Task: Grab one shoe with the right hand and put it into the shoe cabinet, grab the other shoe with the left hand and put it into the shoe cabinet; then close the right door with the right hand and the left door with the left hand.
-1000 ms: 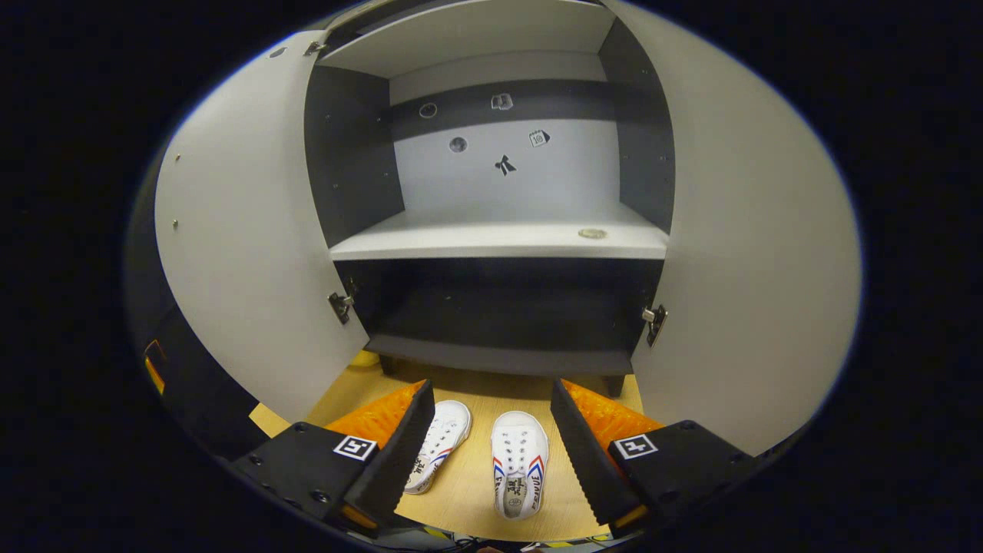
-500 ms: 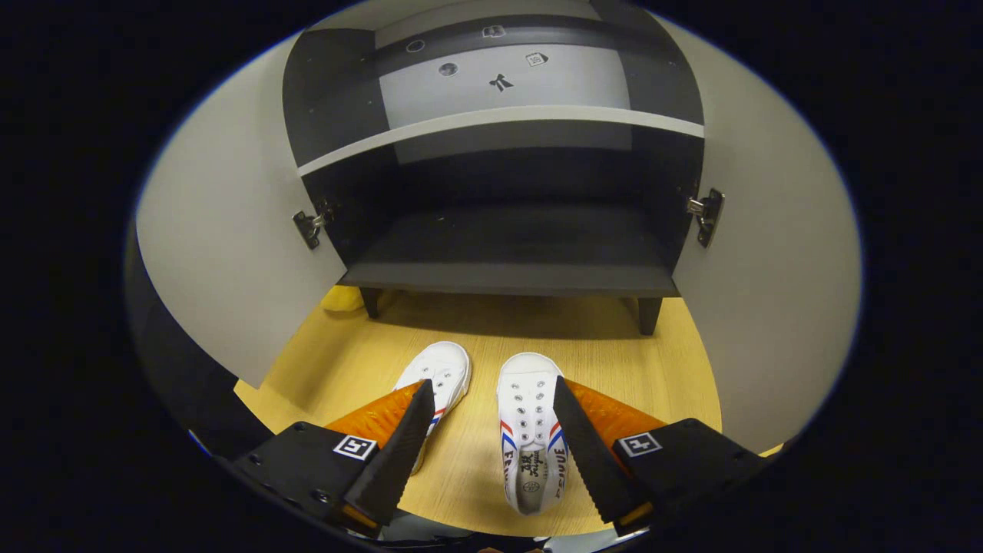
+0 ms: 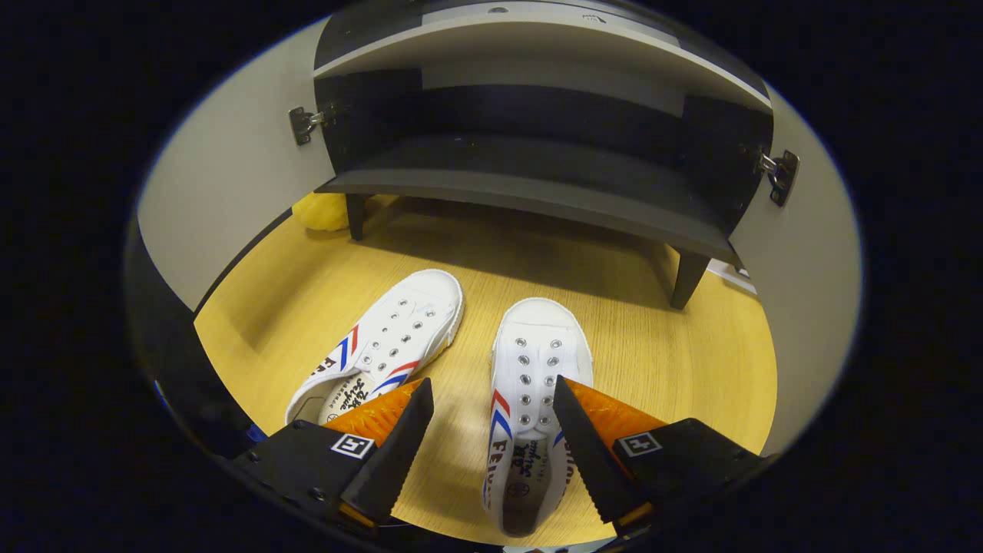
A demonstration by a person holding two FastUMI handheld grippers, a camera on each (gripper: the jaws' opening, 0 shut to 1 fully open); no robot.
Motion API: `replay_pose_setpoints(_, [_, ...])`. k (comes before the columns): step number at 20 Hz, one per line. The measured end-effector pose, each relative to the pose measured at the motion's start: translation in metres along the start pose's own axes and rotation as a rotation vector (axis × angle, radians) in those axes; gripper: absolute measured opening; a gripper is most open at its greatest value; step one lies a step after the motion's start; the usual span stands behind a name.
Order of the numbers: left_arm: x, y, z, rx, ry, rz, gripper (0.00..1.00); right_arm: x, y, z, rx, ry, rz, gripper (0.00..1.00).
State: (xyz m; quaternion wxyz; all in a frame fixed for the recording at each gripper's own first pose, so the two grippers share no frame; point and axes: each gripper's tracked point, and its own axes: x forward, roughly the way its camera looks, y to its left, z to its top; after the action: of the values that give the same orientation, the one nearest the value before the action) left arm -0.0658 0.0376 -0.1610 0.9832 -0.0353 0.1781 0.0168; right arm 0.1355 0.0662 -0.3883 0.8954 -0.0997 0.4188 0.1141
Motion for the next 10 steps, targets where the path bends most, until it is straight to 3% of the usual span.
replay_pose_setpoints(3, [-0.003,0.004,-0.005,-0.022,0.011,0.012,0.95,0.005,0.005,-0.018,0.025,0.05,0.006,0.99])
replay_pose_setpoints(7, [-0.007,0.009,-0.013,-0.022,0.021,0.038,0.97,0.011,0.01,-0.028,-0.035,0.081,-0.001,0.91])
replay_pose_setpoints(8, [-0.008,0.01,-0.013,-0.023,0.025,0.043,0.95,0.014,0.01,-0.03,-0.056,0.088,-0.007,0.95])
replay_pose_setpoints(10, [-0.009,0.012,-0.017,-0.028,0.032,0.052,0.96,0.02,0.003,-0.033,-0.098,0.086,-0.075,0.95])
